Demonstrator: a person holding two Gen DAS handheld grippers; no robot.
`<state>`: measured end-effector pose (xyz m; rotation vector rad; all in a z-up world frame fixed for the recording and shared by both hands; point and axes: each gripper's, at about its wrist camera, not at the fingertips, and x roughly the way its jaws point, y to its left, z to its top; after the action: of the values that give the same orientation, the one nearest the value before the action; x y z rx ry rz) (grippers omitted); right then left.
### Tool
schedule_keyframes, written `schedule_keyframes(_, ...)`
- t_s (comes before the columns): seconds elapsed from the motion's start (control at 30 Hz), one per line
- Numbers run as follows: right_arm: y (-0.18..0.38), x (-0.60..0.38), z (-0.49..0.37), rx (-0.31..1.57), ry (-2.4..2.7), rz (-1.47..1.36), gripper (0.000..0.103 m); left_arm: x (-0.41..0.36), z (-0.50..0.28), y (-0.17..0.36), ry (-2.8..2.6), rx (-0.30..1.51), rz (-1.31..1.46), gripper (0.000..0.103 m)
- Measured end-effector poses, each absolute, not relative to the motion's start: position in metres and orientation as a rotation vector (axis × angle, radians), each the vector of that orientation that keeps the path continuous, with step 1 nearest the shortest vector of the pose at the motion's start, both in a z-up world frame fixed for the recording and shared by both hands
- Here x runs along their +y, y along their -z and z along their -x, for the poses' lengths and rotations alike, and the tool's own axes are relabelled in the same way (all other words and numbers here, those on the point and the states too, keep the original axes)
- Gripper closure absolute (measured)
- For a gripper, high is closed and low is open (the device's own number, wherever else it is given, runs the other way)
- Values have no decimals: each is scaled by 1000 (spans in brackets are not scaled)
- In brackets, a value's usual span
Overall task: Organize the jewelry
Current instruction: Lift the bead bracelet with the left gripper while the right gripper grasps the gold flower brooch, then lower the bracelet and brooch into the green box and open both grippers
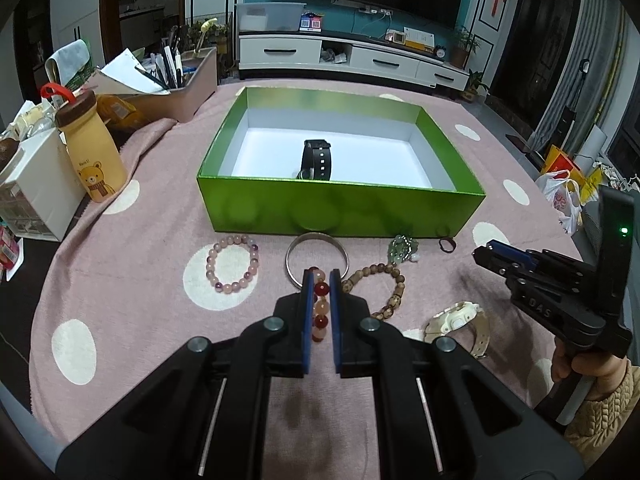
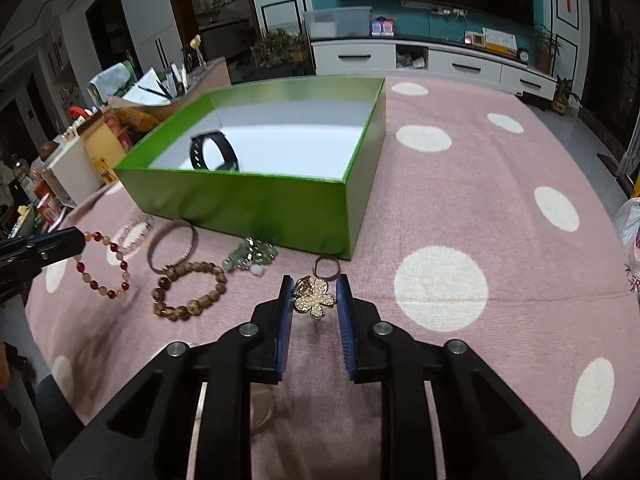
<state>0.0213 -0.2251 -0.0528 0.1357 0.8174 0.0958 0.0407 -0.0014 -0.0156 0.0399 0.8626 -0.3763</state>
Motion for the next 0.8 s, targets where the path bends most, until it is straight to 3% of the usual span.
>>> schedule_keyframes(0.8, -9, -227, -6, 666, -106, -152, 81, -15, -51, -43, 375, 735, -57, 96)
